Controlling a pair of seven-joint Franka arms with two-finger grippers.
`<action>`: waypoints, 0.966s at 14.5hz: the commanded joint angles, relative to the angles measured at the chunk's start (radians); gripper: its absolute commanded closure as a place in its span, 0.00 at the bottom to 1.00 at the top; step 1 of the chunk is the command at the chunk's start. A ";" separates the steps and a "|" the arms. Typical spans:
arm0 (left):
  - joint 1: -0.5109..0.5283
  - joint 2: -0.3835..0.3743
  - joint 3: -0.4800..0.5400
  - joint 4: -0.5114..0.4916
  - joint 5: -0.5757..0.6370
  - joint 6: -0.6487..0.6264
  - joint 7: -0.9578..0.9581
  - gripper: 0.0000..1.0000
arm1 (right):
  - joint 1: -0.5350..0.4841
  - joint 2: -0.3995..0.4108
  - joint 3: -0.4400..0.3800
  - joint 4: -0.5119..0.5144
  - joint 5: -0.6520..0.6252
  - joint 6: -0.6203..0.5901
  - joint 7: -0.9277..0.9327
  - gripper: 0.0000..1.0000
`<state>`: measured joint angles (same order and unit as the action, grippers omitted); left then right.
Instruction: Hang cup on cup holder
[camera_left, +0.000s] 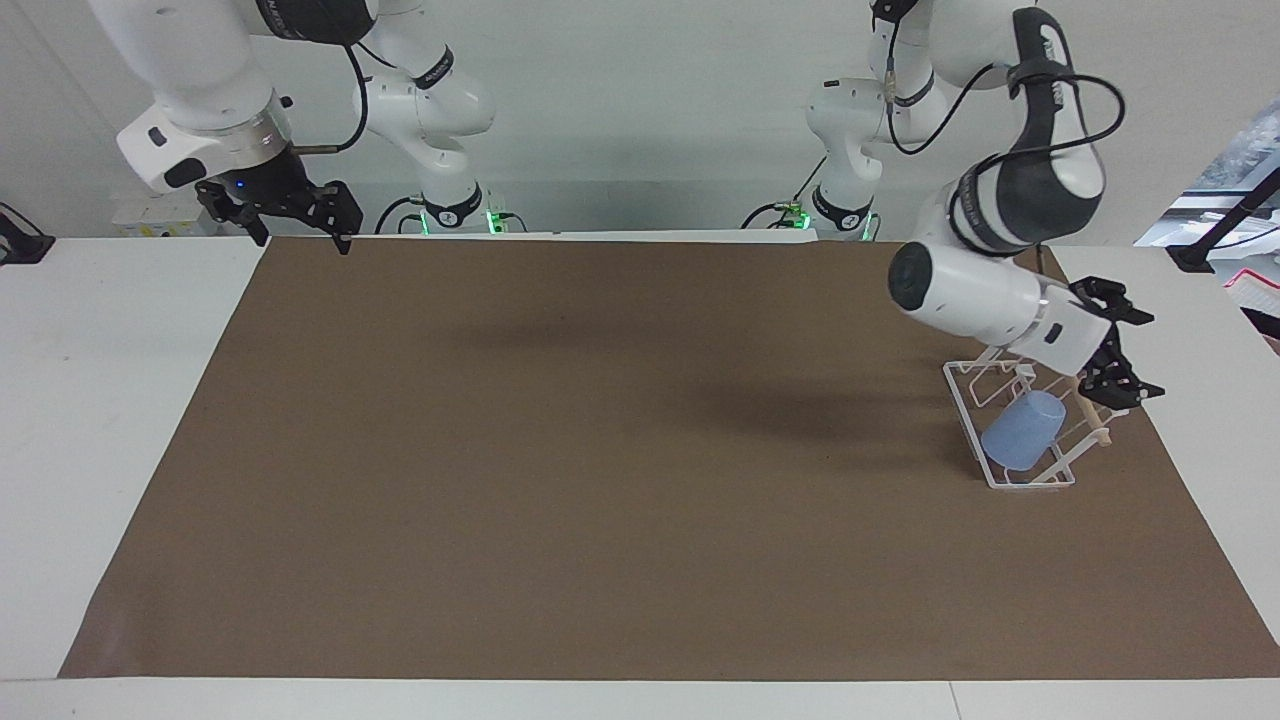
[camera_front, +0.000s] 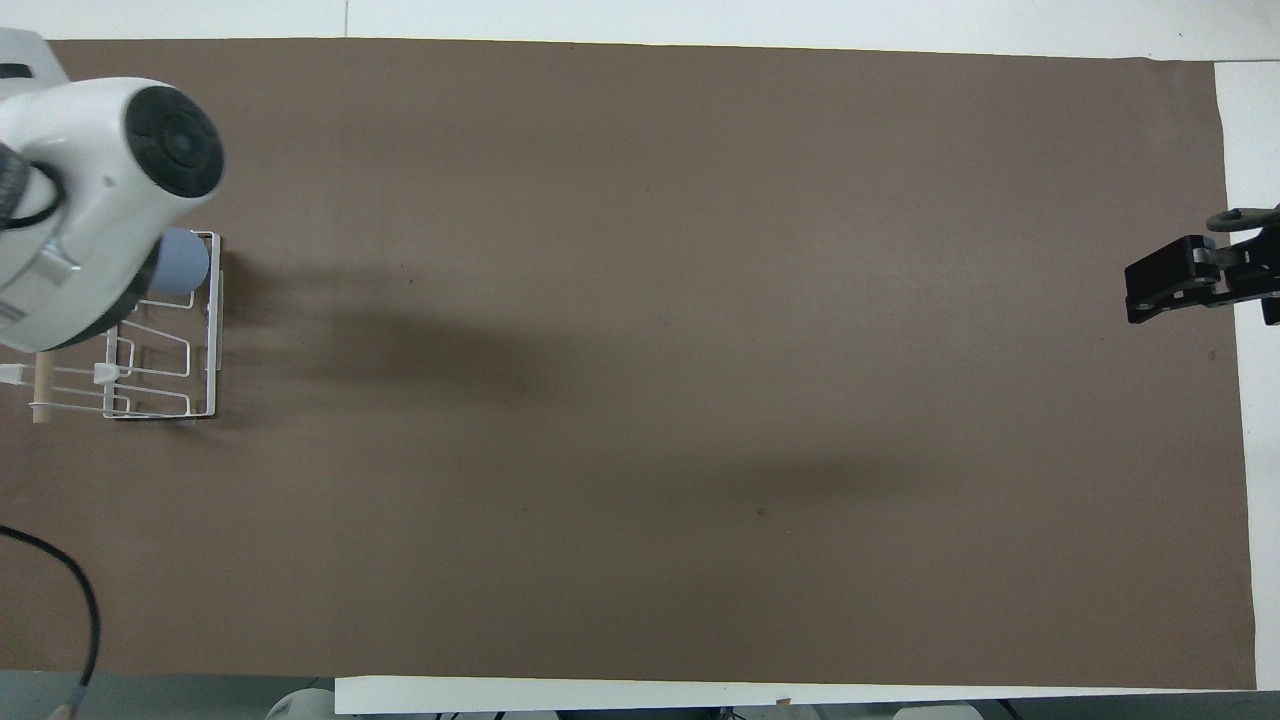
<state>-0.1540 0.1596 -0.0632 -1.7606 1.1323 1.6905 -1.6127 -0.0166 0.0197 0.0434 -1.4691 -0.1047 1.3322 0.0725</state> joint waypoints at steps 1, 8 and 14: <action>0.082 -0.057 -0.006 -0.036 -0.197 0.080 0.164 0.00 | -0.011 -0.015 0.009 -0.017 -0.012 -0.005 -0.025 0.00; 0.163 -0.187 -0.004 -0.046 -0.624 0.064 0.757 0.00 | -0.011 -0.015 0.009 -0.017 -0.010 -0.005 -0.023 0.00; 0.154 -0.209 -0.012 -0.025 -0.942 -0.049 1.167 0.00 | -0.011 -0.015 0.009 -0.017 -0.012 -0.005 -0.025 0.00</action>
<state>0.0037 -0.0225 -0.0698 -1.7768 0.2547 1.6812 -0.5815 -0.0166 0.0197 0.0434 -1.4691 -0.1047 1.3322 0.0725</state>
